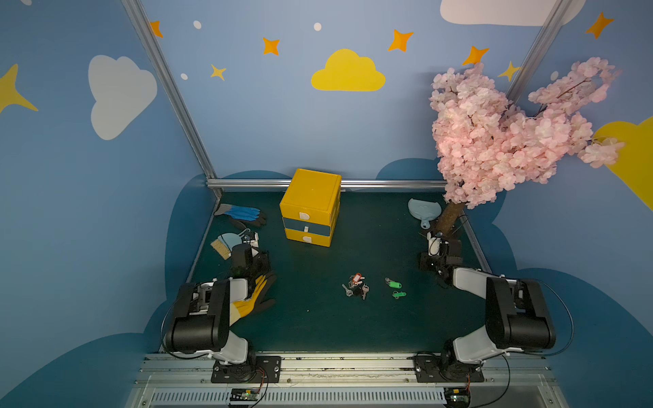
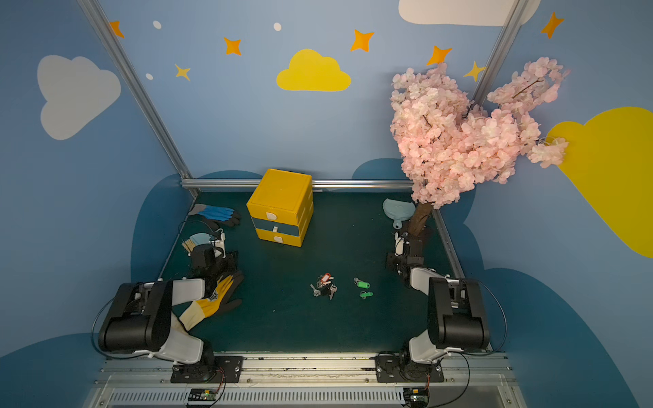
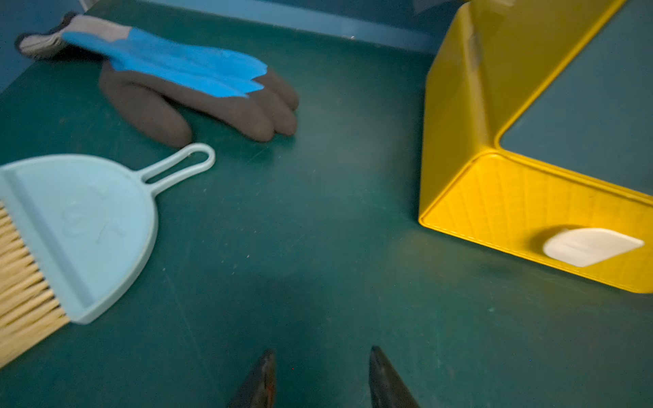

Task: Take the keys out of the drawer
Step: Reset both arms

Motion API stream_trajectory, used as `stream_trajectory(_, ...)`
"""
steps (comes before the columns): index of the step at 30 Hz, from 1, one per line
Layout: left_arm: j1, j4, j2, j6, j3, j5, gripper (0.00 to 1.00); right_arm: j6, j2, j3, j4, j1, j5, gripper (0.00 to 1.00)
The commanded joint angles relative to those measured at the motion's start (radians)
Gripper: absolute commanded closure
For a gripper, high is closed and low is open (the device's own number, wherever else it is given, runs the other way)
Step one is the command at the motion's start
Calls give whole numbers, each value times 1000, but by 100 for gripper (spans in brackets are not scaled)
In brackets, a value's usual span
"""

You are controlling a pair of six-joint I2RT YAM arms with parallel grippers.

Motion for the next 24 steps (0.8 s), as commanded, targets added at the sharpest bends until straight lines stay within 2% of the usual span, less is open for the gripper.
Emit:
stream_trajectory(1, -38, 398, 43, 78, -128, 48, 38, -69, 17, -164, 502, 4, -116, 44)
stream_trajectory(2, -50, 497, 74, 72, -148, -1, 32, -34, 84, -192, 666, 7, -74, 34)
stream_trajectory(3, -53, 406, 38, 66, -131, -42, 23, -5, 92, -181, 668, 1, -34, 16)
stream_trajectory(4, -55, 279, 7, 46, -93, -100, 10, 43, 32, -134, 473, -4, 67, 6)
stream_trajectory(5, -55, 239, 6, 30, -72, -138, 0, 22, -6, -91, 318, -5, 65, 5)
stream_trajectory(6, -58, 253, 31, 14, -60, -184, 0, 0, -2, -76, 282, 13, 95, 6)
stream_trajectory(7, -63, 317, 45, 24, -77, -186, 0, -25, 19, -107, 397, 29, 123, 6)
stream_trajectory(8, -65, 361, 53, 28, -95, -186, 0, 21, 45, -138, 496, 30, 148, 5)
stream_trajectory(9, -65, 365, 52, 28, -97, -183, 0, 9, 86, -169, 629, 31, 148, 5)
stream_trajectory(11, -69, 313, 49, 33, -73, -188, 0, 11, 51, -146, 523, 31, 145, 5)
stream_trajectory(13, -84, 341, 50, 52, -88, -186, 0, 11, 23, -121, 432, 31, 139, 5)
stream_trajectory(15, -85, 322, 51, 66, -78, -151, 0, -14, 31, -129, 461, 33, 119, 5)
stream_trajectory(18, -46, 262, 58, 37, -41, -74, 0, -3, 80, -172, 634, 33, 125, 5)
stream_trajectory(20, -50, 267, 64, 43, -40, -79, 0, -4, 54, -150, 539, 33, 126, 5)
stream_trajectory(24, -57, 296, 51, 55, -63, -74, 0, 3, 74, -168, 609, 33, 130, 5)
